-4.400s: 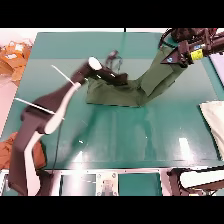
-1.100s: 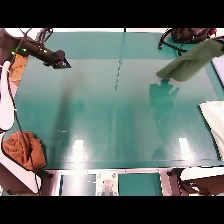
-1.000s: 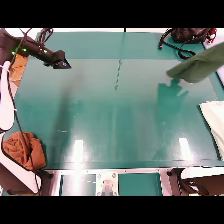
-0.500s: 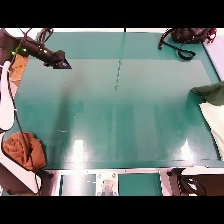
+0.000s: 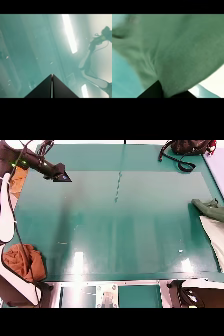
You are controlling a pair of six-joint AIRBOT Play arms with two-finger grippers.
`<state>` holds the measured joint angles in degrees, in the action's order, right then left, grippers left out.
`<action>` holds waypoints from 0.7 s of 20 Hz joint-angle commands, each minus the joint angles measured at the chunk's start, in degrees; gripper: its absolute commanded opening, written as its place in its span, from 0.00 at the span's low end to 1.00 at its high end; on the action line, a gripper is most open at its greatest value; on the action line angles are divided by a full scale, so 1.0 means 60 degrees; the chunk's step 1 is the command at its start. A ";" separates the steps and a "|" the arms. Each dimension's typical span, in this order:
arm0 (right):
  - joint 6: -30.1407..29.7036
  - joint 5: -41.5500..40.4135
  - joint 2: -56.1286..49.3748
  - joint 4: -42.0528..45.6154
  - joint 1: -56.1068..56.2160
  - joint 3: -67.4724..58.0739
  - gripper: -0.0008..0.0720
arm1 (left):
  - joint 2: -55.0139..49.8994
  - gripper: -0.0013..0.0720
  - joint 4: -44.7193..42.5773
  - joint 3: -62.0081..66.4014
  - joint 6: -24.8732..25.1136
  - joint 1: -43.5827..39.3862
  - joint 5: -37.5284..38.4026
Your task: Fold the shirts.
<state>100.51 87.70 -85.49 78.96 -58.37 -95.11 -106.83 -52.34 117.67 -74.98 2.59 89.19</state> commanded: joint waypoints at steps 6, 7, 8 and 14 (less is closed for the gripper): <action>0.0040 -0.0699 0.0124 0.1770 -0.0011 0.2503 0.05 | 0.0007 0.05 0.0000 0.0007 0.0004 0.0000 0.0069; 0.0040 -0.0863 0.0124 0.1825 -0.0044 0.2732 0.05 | 0.0007 0.05 0.0004 0.0007 0.0004 0.0000 0.0069; 0.0040 -0.0973 0.0124 0.1821 -0.0051 0.2881 0.05 | 0.0007 0.05 0.0000 0.0007 0.0004 0.0000 0.0073; 0.0040 -0.0820 0.0149 0.1679 -0.0047 0.2812 0.05 | 0.0007 0.05 0.0004 0.0007 0.0004 -0.0007 0.0066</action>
<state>100.75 82.26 -84.77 89.41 -58.63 -78.43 -106.80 -52.31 117.67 -74.98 2.59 89.60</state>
